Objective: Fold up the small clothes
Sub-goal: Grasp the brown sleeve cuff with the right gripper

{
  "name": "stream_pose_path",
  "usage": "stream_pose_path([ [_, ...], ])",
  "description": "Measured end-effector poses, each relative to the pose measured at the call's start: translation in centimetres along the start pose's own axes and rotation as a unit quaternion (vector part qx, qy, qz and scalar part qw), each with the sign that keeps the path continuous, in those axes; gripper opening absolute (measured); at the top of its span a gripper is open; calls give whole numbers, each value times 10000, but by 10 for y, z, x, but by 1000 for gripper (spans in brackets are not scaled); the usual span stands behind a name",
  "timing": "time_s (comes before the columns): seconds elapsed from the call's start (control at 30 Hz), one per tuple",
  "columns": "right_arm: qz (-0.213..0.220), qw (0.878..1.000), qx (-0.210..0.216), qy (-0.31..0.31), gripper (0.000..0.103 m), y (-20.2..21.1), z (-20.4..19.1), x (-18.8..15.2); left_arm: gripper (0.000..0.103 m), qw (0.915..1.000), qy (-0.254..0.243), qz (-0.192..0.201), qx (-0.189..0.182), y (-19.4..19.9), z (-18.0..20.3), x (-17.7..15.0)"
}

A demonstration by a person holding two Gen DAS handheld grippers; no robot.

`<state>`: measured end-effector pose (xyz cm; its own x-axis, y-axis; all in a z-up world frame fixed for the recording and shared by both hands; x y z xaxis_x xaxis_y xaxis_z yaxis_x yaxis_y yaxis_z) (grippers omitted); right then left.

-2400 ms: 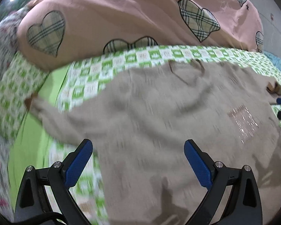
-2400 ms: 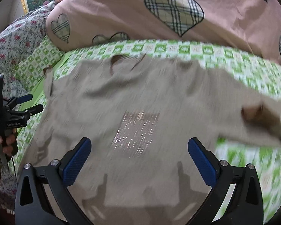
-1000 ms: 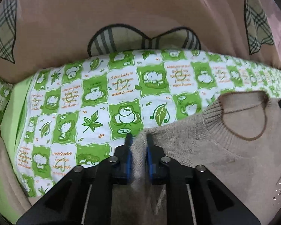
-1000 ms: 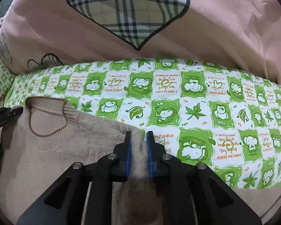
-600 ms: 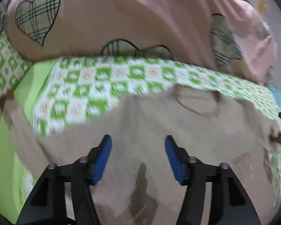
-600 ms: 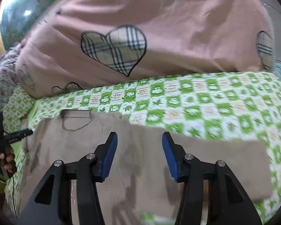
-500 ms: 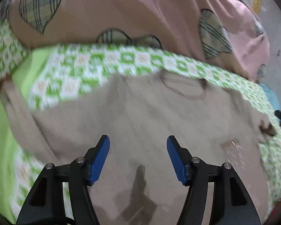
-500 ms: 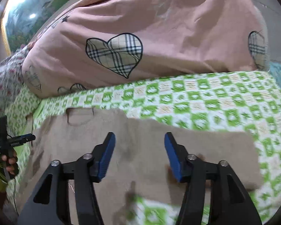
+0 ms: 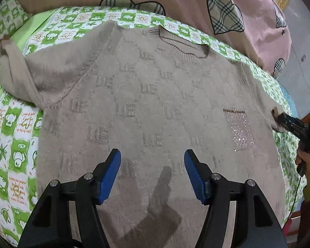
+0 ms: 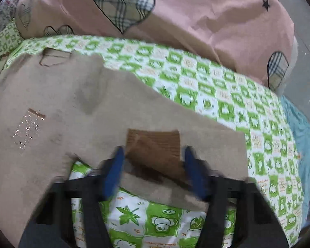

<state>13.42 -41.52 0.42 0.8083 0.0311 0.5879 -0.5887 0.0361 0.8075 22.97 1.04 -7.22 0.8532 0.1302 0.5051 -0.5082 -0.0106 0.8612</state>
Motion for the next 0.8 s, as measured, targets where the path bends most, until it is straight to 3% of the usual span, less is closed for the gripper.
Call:
stream_pose_path([
  [0.03, -34, 9999, 56, -122, 9, 0, 2, -1, 64, 10000, 18, 1, -9, 1, -1, -1],
  [0.17, 286, 9983, 137, -482, 8, 15, -8, 9, 64, 9999, 84, -34, -59, 1, -4, -4],
  [0.23, 619, 9926, 498, -923, 8, 24, -14, 17, 64, 9999, 100, -26, -100, 2, -4, -6],
  [0.33, 1112, 9717, 1357, -1580, 8, 31, -36, 37, 64, 9998, 107, 20, -148, 6, -3, -6],
  [0.4, 1447, 9469, 2189, -1857, 8, 30, -68, 57, 64, 9997, 155, 49, -176, 10, -7, -7],
  [0.5, 1616, 9160, 3043, -2052, 8, 20, -116, 82, 66, 9993, 279, 84, -230, 15, -16, -7],
  [0.63, 1501, 8807, 3931, -2177, 8, -12, -193, 112, 68, 9986, 426, 180, -251, 23, -34, -8],
  [0.8, 1132, 8591, 4466, -2229, 8, -57, -270, 124, 69, 9975, 584, 243, -324, 26, -55, -7],
])
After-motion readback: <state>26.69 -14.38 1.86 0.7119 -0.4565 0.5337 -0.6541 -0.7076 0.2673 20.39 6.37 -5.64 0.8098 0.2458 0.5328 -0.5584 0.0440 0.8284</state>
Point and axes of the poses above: each gripper's, at about its wrist camera, not at the fingertips, and y roughly against the way its jaws point, z to its right, x to its top, the point moved 5 cm from there along -y, roughly the way its jaws point, and after that the axes turned 15 degrees about x, right-handed, at the moved point
